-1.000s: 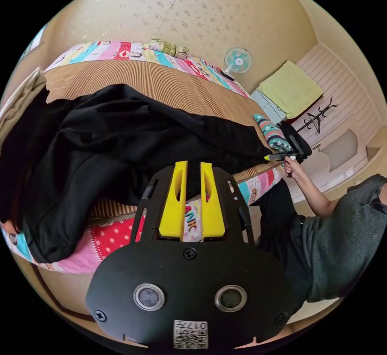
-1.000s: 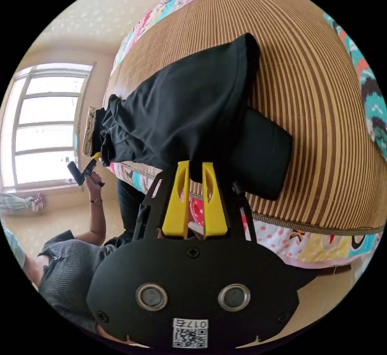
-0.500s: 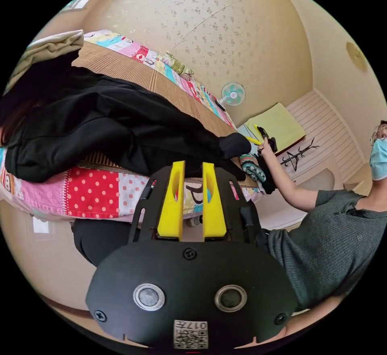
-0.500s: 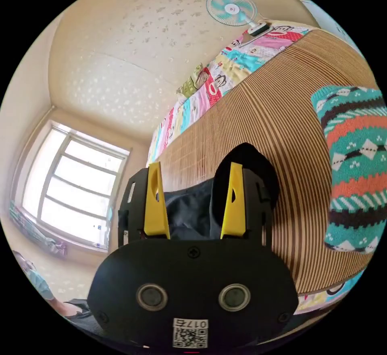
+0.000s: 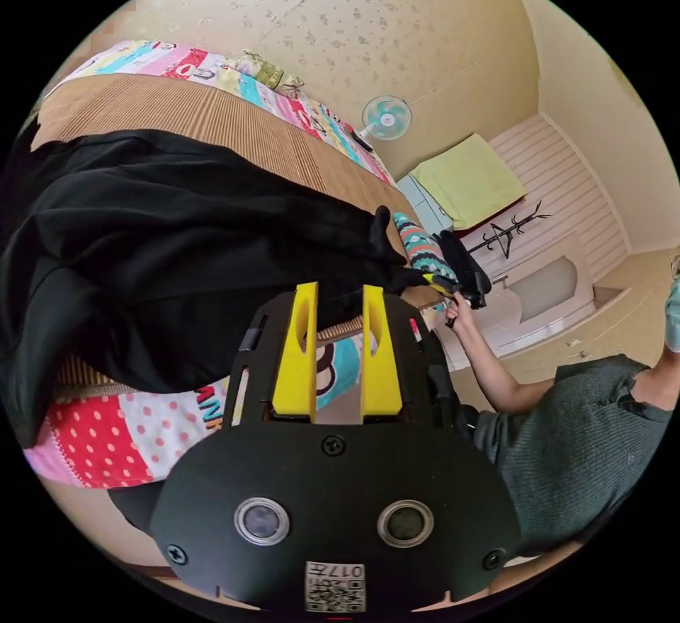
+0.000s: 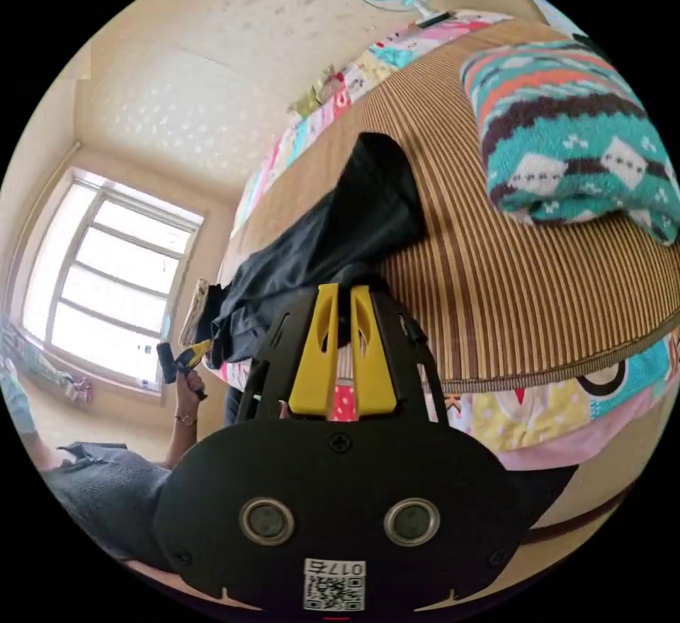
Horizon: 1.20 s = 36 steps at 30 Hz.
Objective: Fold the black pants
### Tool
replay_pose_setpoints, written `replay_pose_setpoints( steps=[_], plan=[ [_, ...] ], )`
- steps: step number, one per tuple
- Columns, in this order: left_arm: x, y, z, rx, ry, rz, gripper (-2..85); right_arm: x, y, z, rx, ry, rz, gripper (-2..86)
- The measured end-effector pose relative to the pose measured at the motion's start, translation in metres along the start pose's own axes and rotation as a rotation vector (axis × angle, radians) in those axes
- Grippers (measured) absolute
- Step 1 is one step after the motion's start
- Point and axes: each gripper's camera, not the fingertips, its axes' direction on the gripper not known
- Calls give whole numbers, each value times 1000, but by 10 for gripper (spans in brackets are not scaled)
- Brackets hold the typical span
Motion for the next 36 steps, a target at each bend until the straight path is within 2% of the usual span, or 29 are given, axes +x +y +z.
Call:
replay_pose_setpoints(
  steps=[3,7,11,13,15,16,18,20,22,25,29,30,32,34,36],
  plan=[
    [24,-10,19,-59,15,72,98,-74,12,-61,150,33,-275,26],
    [32,0,33,-90,-6,85,98,-73,53,-91,182,210,-234,23],
    [0,17,55,-223,-75,-65,97,55,100,-64,-141,248,312,21],
    [-6,25,50,-238,-31,-81,95,75,122,-73,-86,165,398,22],
    [-5,33,24,-184,-52,-85,88,41,119,-111,99,11,240,22],
    [-6,38,-1,-126,-133,-115,82,26,115,-121,132,11,179,22],
    [-14,51,-46,-7,-282,-228,86,-42,95,-147,208,99,-113,22],
    [-38,81,-111,227,-381,-469,114,-73,83,-155,209,181,-217,21],
    [-61,107,-146,383,-362,-635,119,-77,73,-152,171,194,-192,22],
    [-95,129,-173,498,-317,-772,100,-39,60,-132,68,199,38,22],
    [-137,114,-188,488,-128,-845,24,-14,18,-120,-50,-1,76,23],
    [-138,112,-194,502,-96,-835,14,-31,5,-131,-24,-36,-15,23],
    [-116,101,-236,654,-12,-645,-4,-67,-4,-157,59,-105,-214,22],
    [-84,99,-272,678,-123,-539,-6,-93,4,-183,148,-141,-354,22],
    [-60,106,-294,655,-266,-523,-4,-88,26,-202,198,-84,-285,21]
  ],
)
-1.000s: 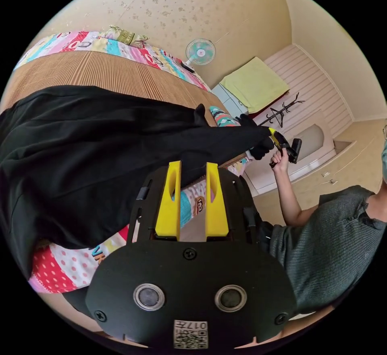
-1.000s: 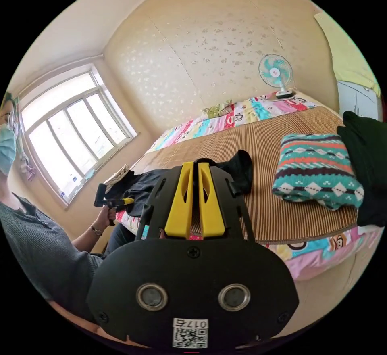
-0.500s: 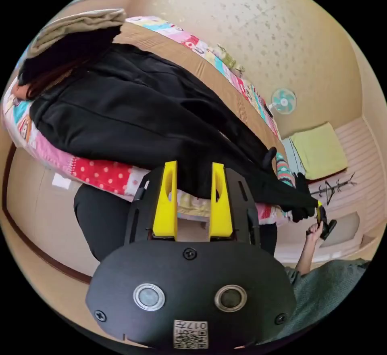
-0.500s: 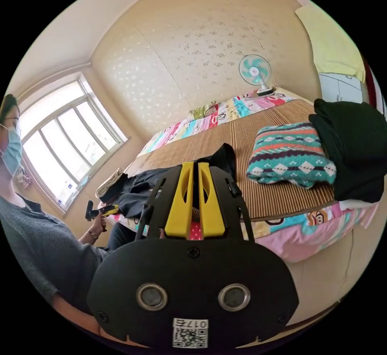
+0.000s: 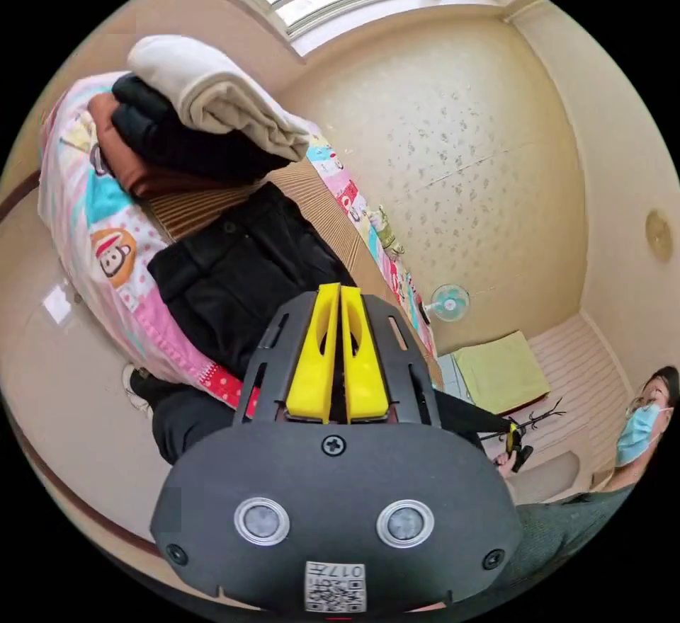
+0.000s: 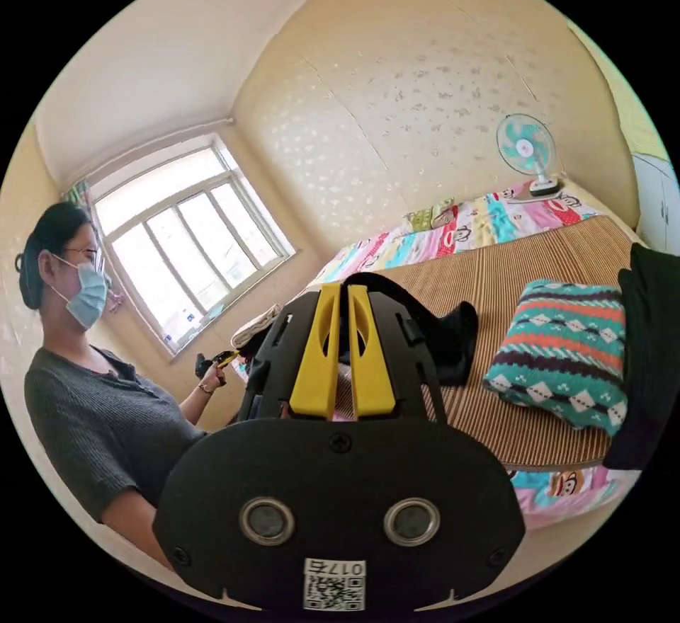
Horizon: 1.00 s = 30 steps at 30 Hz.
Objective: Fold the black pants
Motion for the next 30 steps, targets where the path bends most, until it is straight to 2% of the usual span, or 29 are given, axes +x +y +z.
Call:
replay_pose_setpoints(
  steps=[1,3,5,6,9,11,13,17,20,22,25,27,30],
  plan=[
    [1,6,-11,-2,-86,-10,1,7,8,-2,-10,31,57,21],
    [-7,19,-16,-7,-197,-34,23,51,56,1,-101,196,332,21],
    [-37,31,-2,-67,-258,-158,129,95,102,13,-194,288,570,21],
    [-46,32,3,-87,-256,-196,139,123,132,22,-248,294,713,21],
    [-80,38,31,-143,-157,-317,154,155,177,39,-250,191,884,20],
    [-87,40,44,-169,-104,-391,90,149,174,36,-197,162,865,20],
    [-75,38,35,-163,-78,-348,46,137,157,28,-174,168,812,19],
    [-29,48,-25,11,-45,-82,39,95,124,1,-78,183,607,15],
    [-45,77,-51,64,2,-190,39,85,139,-5,-77,256,651,12],
    [-49,88,-60,52,61,-184,38,79,150,-6,-35,209,638,10],
    [-28,90,-77,60,124,-96,38,56,145,-14,129,59,543,9],
    [-2,78,-86,89,132,-18,39,35,113,-15,212,71,439,8],
    [45,41,-82,114,90,92,39,25,48,14,202,147,339,6]
  ],
)
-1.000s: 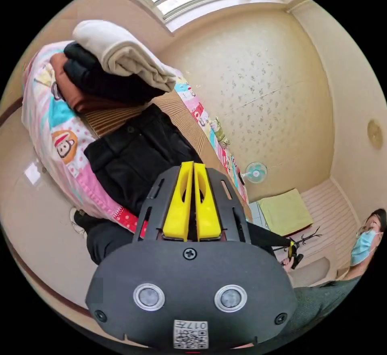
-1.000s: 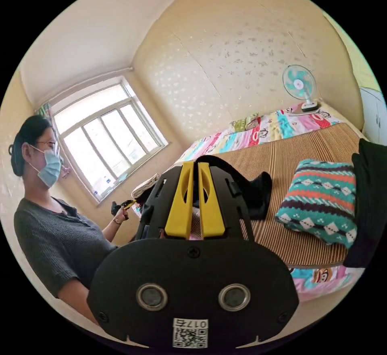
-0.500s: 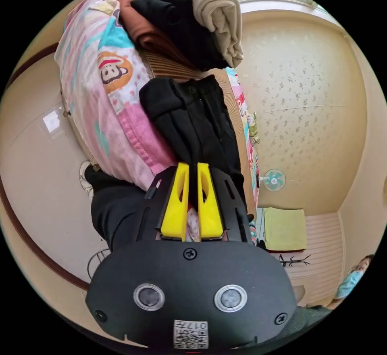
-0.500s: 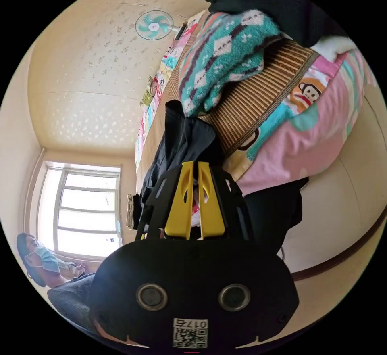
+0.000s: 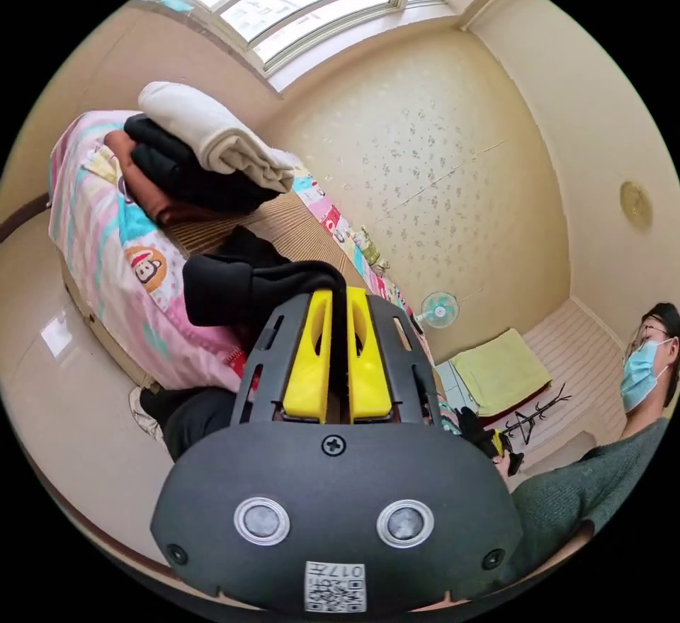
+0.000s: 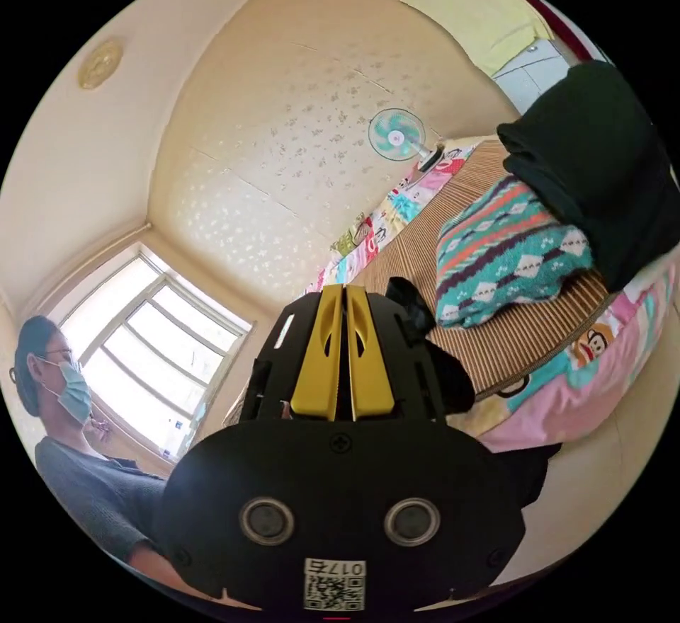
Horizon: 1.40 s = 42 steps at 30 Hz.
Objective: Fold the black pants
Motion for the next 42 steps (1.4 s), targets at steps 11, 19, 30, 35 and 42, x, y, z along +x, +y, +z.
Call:
replay_pose_setpoints(
  steps=[11,19,30,35,42],
  plan=[
    [7,-94,195,34,-128,-138,137,-28,-116,274,-180,261,-107,5],
    [50,16,297,-486,-364,255,82,18,77,418,-898,648,-485,4],
    [28,27,236,-599,-456,417,7,34,152,270,-837,683,-339,10],
    [-16,1,116,-39,-495,85,88,43,133,186,-476,729,-216,37],
    [-118,-40,141,-209,-587,-347,152,113,109,203,-584,668,-3,95]
  ],
)
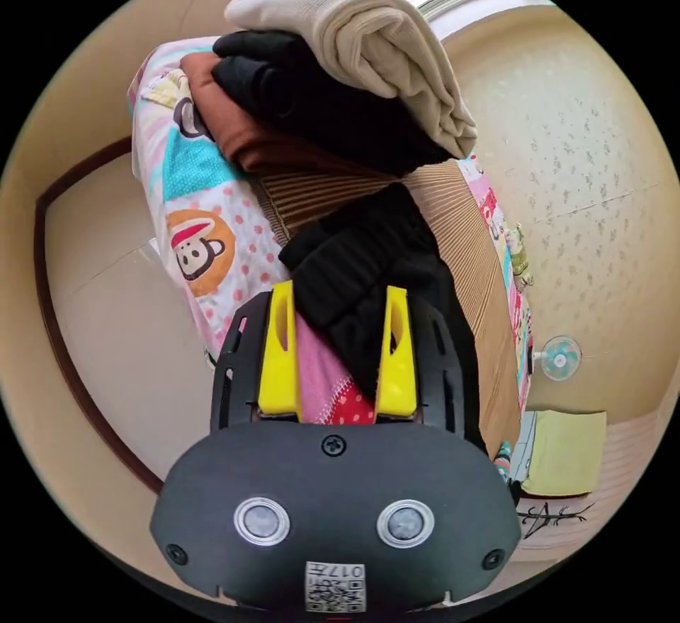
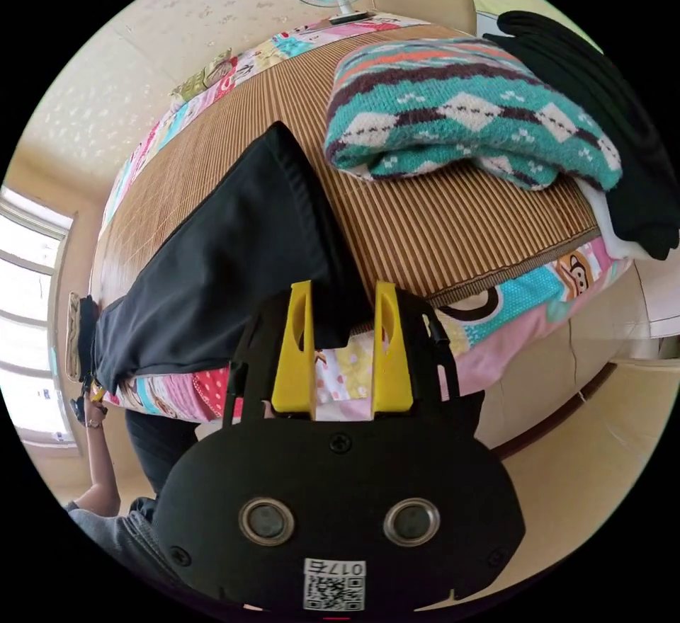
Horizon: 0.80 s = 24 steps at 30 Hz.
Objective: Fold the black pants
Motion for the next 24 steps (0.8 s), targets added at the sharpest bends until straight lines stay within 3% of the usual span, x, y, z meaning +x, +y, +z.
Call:
replay_pose_setpoints(
  steps=[2,5,6,10,13,16,20,22,24],
  plan=[
    [39,-18,-25,-38,97,319,104,4,-11,-2,-48,-11,-8,78],
    [79,-7,-81,53,171,789,84,15,-17,-5,-51,-30,-23,64],
    [78,-8,-88,62,163,810,85,21,-18,-3,-51,-45,-23,61],
    [-23,-63,-66,-38,110,352,105,40,-22,1,-36,-111,14,59],
    [-97,-53,-39,-53,267,49,124,47,-28,3,-35,-129,19,61],
    [-105,-3,-60,134,293,51,124,52,-31,-4,-39,-144,44,71],
    [-74,85,-95,326,386,208,132,57,-20,-39,159,-202,41,87],
    [-45,116,-88,265,467,342,129,61,-23,-40,187,-217,53,102],
    [-5,143,-63,110,503,498,126,63,-40,-16,70,-253,38,107]
  ],
)
